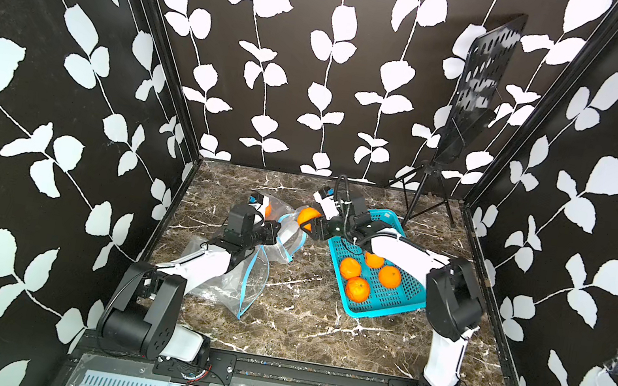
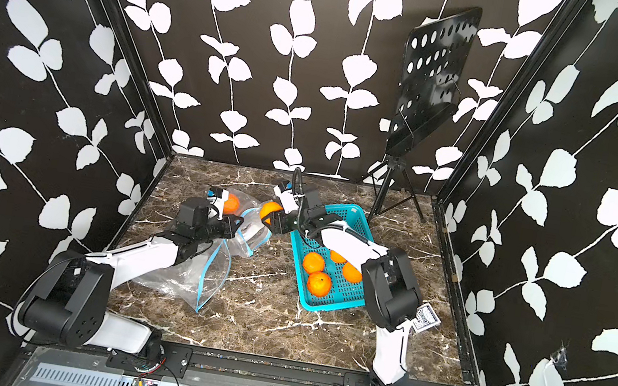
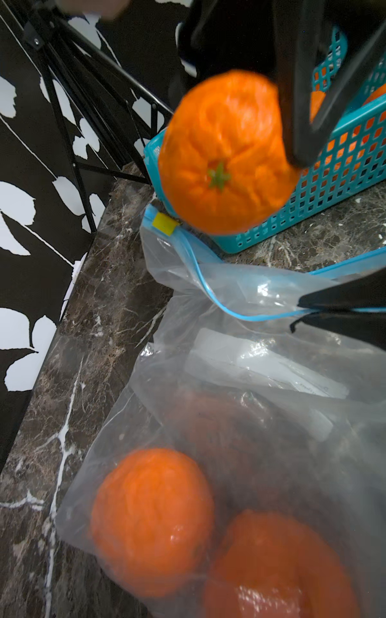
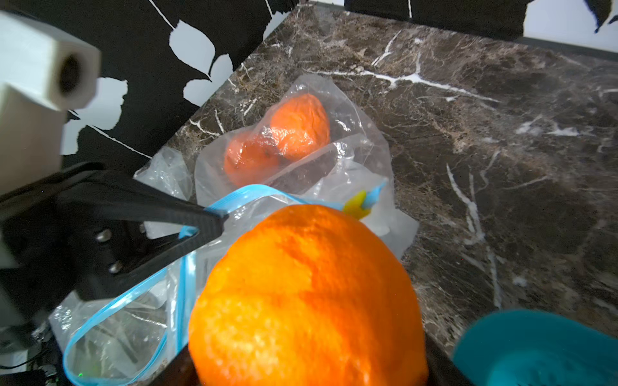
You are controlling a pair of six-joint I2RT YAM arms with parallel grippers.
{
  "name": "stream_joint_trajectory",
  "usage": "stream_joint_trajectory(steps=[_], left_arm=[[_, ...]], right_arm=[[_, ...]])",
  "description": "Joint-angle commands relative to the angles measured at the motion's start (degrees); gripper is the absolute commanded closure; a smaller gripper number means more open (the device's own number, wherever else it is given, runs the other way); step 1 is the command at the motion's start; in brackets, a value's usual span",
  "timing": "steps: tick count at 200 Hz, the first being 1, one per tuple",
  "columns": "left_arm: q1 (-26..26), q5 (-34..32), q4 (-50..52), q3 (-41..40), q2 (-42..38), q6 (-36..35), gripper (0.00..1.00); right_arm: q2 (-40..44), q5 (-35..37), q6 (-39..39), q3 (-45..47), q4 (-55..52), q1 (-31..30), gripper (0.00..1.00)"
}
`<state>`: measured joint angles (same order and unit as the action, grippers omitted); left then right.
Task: Open the zip-top bag and take out the orange
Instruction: Place the orange in the basket.
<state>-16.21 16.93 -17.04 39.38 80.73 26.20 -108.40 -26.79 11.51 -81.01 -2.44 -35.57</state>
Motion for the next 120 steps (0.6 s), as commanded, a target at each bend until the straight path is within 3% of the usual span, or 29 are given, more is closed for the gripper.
stream_joint_trajectory(steps=[1, 54, 84, 120], left_arm=[[0.1, 1.2, -0.8, 0.7, -2.1, 0.8, 1.00], [-3.0, 2.0, -4.1, 1.2, 0.7, 2.3, 1.00], [-3.7, 2.2, -4.3, 2.4, 2.0, 2.4, 1.00], [-3.7, 3.2, -4.7, 2.9, 3.0, 2.7, 1.00]], right_arm=[[7.3, 1.4, -0.8, 2.9, -0.6, 1.1, 0.46], [11.4, 23.5, -2.6, 8.6, -11.3, 4.8, 0.47], [6.8, 25.1, -3.5, 6.5, -16.1, 5.3, 0.48], [2.5, 22.5, -3.7, 6.2, -13.5, 5.6, 0.48]])
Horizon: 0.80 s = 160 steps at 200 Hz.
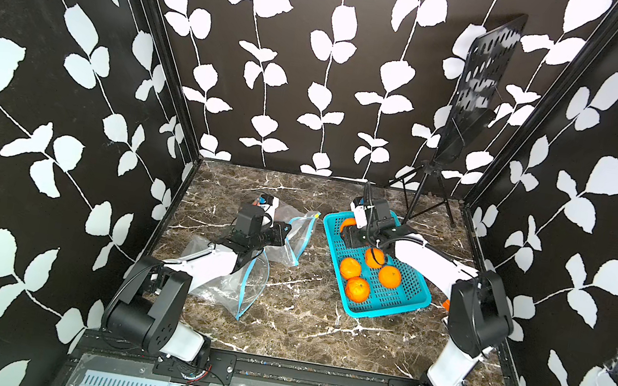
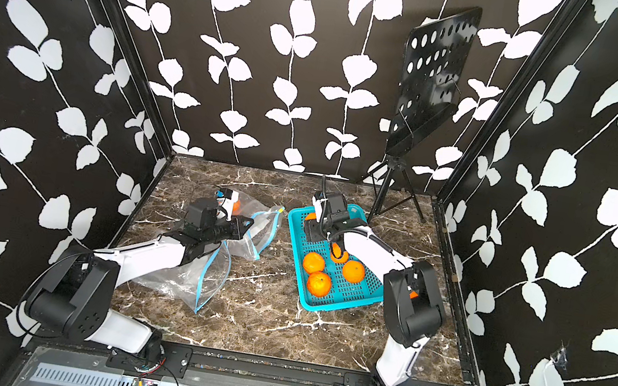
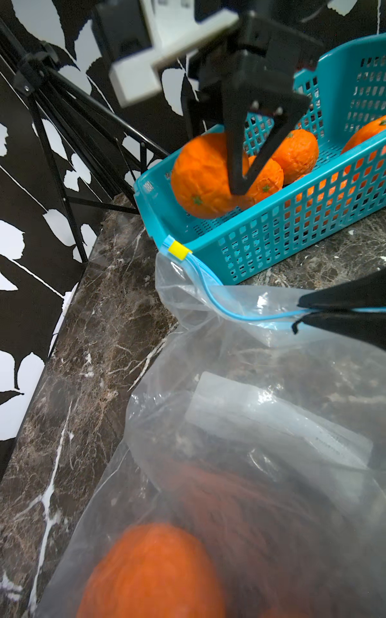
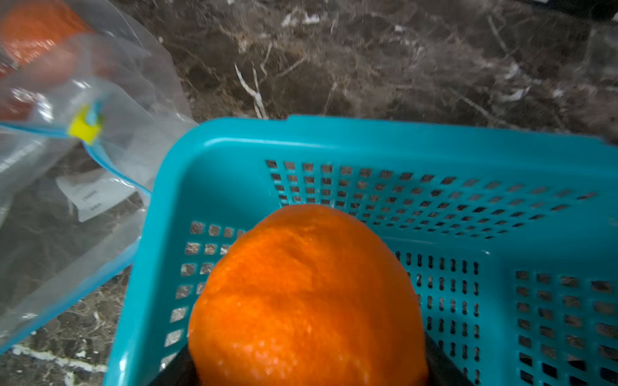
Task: Open the zip-top bag and take out the orange
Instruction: Place the orange in the basket.
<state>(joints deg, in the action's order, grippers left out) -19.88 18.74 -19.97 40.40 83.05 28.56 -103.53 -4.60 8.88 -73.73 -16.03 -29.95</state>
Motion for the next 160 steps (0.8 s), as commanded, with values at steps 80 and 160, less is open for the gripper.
stream_joint_trajectory(steps=[80, 160], left_arm=[[0.1, -0.6, 4.5, 3.7, -2.8, -2.2, 1.00], [1.2, 2.5, 6.9, 4.0, -8.2, -3.0, 1.00]], right_arm=[[-12.3, -0.1, -0.1, -10.6, -2.9, 0.2, 0.24], [2.8, -14.6, -8.8, -0.3, 12.7, 0.2, 0.07]])
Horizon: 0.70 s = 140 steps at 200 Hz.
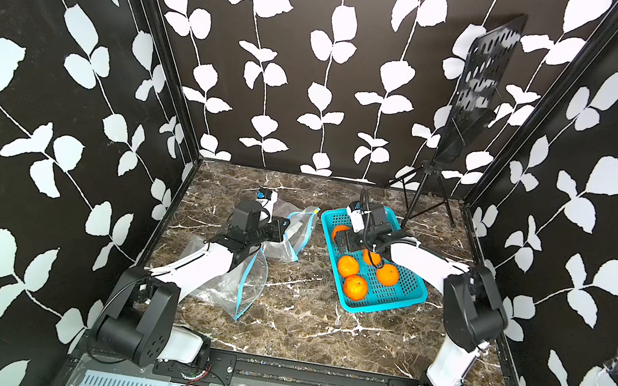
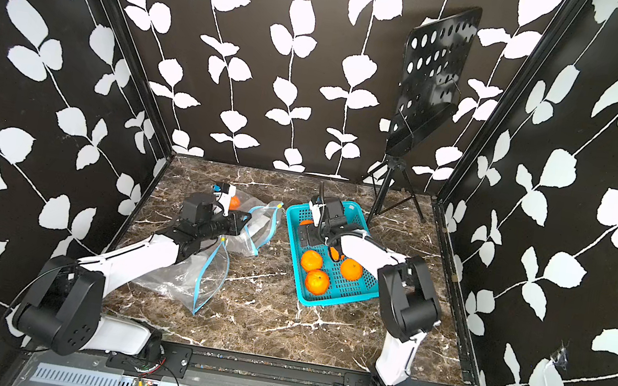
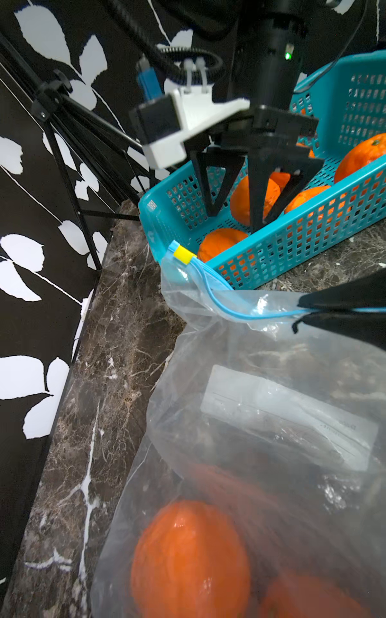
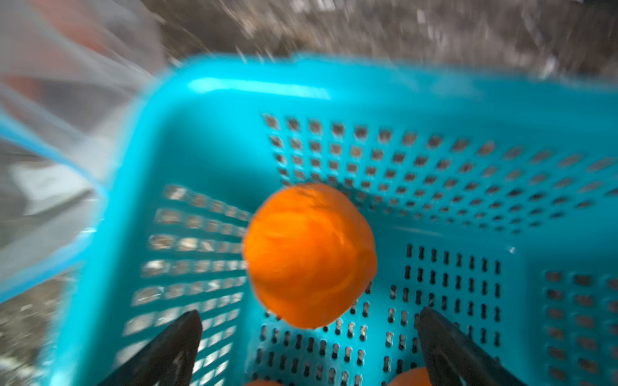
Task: Open the zip-top bag and take out the orange
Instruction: Place the orange in the basket, then pick up the orange from the zipper food storage bag.
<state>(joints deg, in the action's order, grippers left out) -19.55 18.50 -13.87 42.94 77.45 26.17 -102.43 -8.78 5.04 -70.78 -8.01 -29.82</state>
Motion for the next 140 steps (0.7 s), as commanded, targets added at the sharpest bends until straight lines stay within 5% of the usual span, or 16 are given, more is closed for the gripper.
stream_joint_trajectory(steps=[1, 43, 67, 140], left_arm=[[0.9, 2.9, 0.8, 1.5, -2.6, -0.6, 1.00], [1.9, 5.6, 0.9, 3.6, -2.6, 0.7, 1.00], [2.0, 6.2, 1.6, 6.1, -2.3, 1.3, 1.00], [3.8, 9.6, 0.4, 7.3, -2.9, 3.4, 0.96]], right_arm=[[1.7, -10.6, -4.7, -3.3, 4.6, 0.0, 0.08], [1.0, -13.1, -4.6, -4.0, 10.8, -7.2, 0.39], [-5.9, -14.2, -1.9, -13.3, 8.4, -10.6, 0.55], [-23.2, -15.5, 4.6, -28.6, 8.7, -14.1, 0.57]])
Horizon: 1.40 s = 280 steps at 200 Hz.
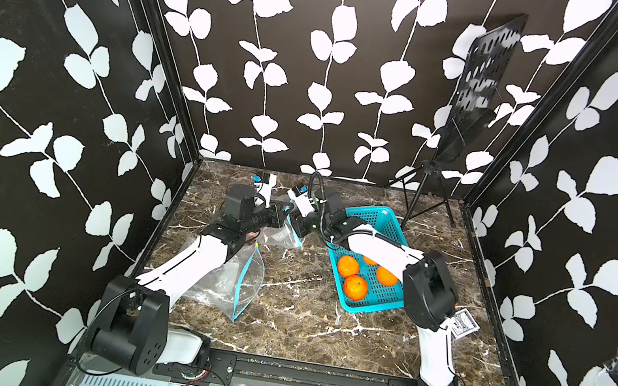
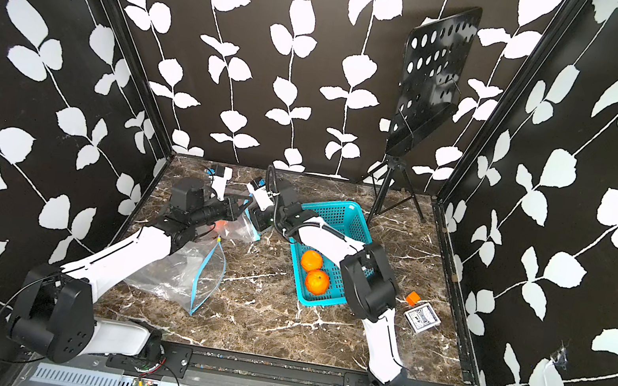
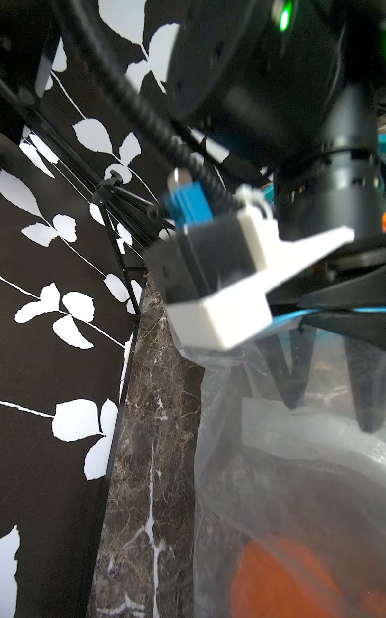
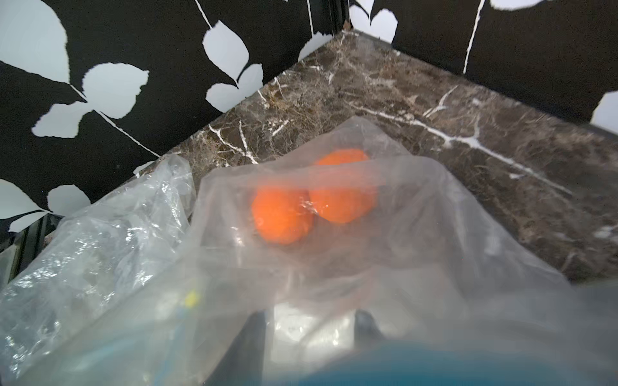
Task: Open the zip-top bag and take out the orange
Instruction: Pick up the orange from the zipper food storage bag.
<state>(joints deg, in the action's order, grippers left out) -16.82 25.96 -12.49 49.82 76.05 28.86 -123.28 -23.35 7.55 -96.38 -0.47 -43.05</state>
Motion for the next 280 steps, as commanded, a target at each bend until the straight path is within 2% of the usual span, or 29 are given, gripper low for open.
stream_joint_trajectory(steps=[1, 16, 27, 50, 77, 87, 115, 138, 157, 186, 244, 280], left_arm=[[1.1, 2.1, -1.0, 0.5, -1.6, 0.7, 0.94], [2.7, 1.6, -1.1, -0.8, -2.6, 1.1, 0.72], [4.8, 0.2, -1.1, -2.2, -4.2, 1.4, 0.63], [11.0, -8.0, 4.9, -1.6, -5.9, 0.0, 0.52], [14.5, -15.7, 10.7, 1.4, -0.9, -3.1, 0.51], [15.1, -17.8, 10.8, 2.0, 2.7, -3.6, 0.55], [16.9, -16.4, 7.7, 2.1, 10.9, -2.3, 0.72], [16.9, -17.4, 6.4, 1.3, 13.1, -2.4, 0.72], [16.9, -19.6, 6.9, 2.3, 15.9, -3.4, 0.66], [17.2, -19.9, 7.3, 5.1, 21.6, -4.3, 0.67], [18.5, -14.8, 8.2, 7.6, 28.5, -3.8, 1.00], [18.8, -7.4, 2.9, 5.7, 31.2, -1.6, 1.00]], right_arm=[[-2.4, -0.8, 2.1, -3.1, 1.1, -0.9, 0.57], [-4.4, -0.2, 3.1, -4.8, 0.5, -1.1, 0.56], [-5.4, -0.1, 4.3, -5.0, 1.1, -1.1, 0.56], [-7.4, 0.7, 4.1, -6.5, -0.3, -1.1, 0.56], [-8.8, 1.2, 3.9, -7.6, -2.0, -1.1, 0.56], [-8.9, 1.2, 3.8, -7.1, -1.7, -1.1, 0.55], [-8.6, 1.1, 3.5, -6.3, -2.1, -1.1, 0.55], [-8.7, 0.6, 3.1, -5.9, -1.7, -1.1, 0.55], [-9.4, 0.2, 2.0, -6.4, -2.0, -1.1, 0.54], [-10.5, -1.9, 1.2, -6.5, -1.1, -1.1, 0.47], [-11.6, -0.6, 0.6, -6.2, -0.8, -1.2, 0.46], [-12.6, -1.0, 0.7, -6.3, 1.2, -1.1, 0.47]])
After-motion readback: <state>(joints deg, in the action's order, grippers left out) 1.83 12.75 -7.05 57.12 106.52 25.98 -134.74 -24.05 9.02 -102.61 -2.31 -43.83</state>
